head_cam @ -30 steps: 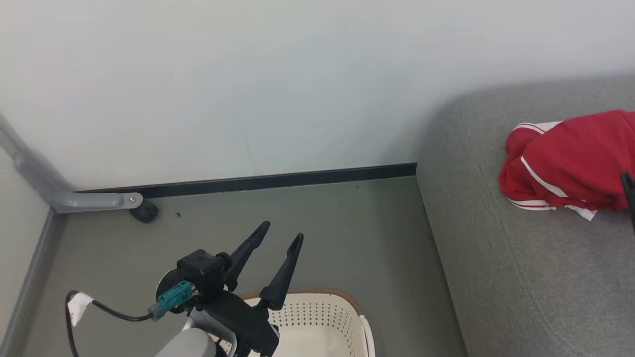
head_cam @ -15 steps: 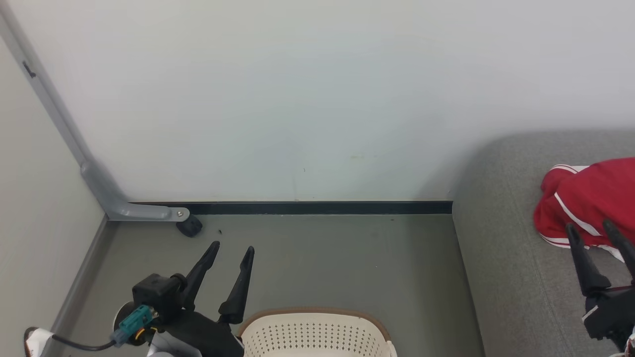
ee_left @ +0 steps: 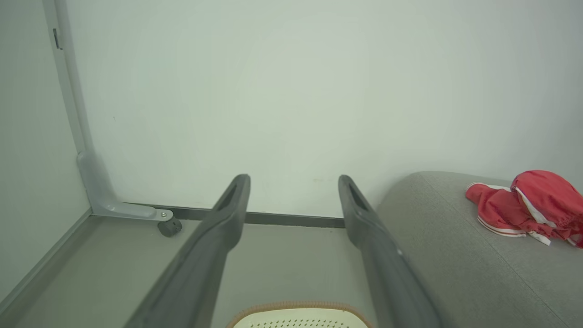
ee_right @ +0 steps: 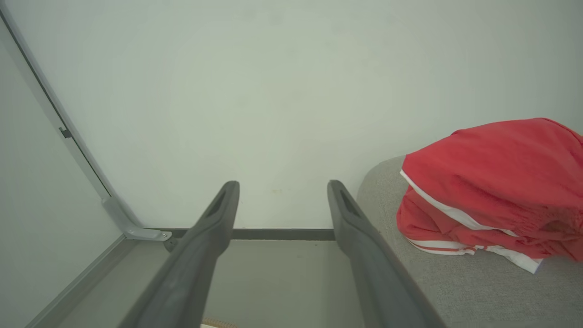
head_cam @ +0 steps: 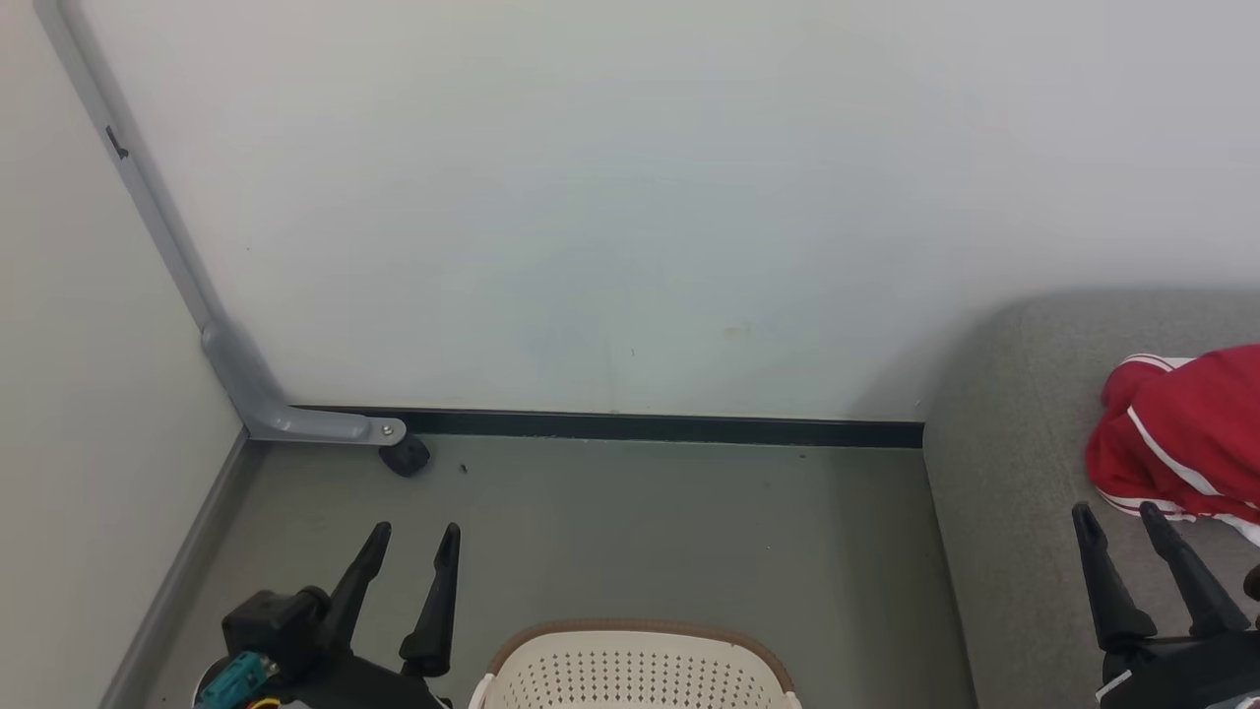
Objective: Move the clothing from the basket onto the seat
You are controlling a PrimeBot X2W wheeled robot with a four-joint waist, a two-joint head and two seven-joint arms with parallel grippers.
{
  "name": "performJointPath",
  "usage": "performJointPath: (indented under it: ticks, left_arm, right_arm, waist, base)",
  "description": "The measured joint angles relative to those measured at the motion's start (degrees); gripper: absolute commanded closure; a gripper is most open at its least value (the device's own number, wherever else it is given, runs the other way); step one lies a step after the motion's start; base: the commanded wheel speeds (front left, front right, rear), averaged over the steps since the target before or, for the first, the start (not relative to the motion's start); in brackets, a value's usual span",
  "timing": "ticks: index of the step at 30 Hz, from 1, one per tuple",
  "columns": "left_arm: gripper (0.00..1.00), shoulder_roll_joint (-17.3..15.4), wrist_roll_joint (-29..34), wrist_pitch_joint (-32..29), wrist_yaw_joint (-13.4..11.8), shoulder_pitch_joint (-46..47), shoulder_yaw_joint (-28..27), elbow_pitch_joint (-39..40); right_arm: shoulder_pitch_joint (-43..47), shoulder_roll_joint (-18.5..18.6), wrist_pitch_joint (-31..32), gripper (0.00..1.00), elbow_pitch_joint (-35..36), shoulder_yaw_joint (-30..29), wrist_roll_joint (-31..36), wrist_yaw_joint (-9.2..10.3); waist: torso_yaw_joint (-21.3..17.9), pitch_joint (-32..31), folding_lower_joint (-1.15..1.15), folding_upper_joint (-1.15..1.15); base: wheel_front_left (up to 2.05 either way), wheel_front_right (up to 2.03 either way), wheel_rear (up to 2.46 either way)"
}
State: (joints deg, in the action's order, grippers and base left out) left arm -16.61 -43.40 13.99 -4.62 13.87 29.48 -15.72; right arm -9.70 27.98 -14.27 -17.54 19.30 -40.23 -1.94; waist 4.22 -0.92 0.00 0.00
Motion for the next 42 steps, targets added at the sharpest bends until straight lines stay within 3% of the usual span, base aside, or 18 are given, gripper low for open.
performJointPath:
  ticks: [11,30,42]
  left_arm:
    - [0.0,0.15,0.74,0.3,-1.24,-1.76,-3.28,-0.57]
    - [0.0,2.57,6.04,0.3,-1.99,-5.01,-8.15,-1.96]
    - [0.0,4.33,9.69,0.3,-2.01,-6.41,-9.57,-2.71]
  right_arm:
    - [4.05,-5.34,0.0,0.0,3.07,-1.44,2.49,2.46]
    - [5.77,-10.9,0.0,0.0,4.5,-2.23,8.57,2.94]
    - [5.76,-12.02,0.0,0.0,4.45,-3.32,11.62,2.34]
  waist:
    - [0.47,0.25,0.0,0.0]
    - [-0.23,0.39,0.0,0.0]
    - [-0.76,0.44,0.0,0.01]
  base:
    - [0.0,0.0,0.0]
    - [0.0,0.0,0.0]
    - [0.0,0.0,0.0]
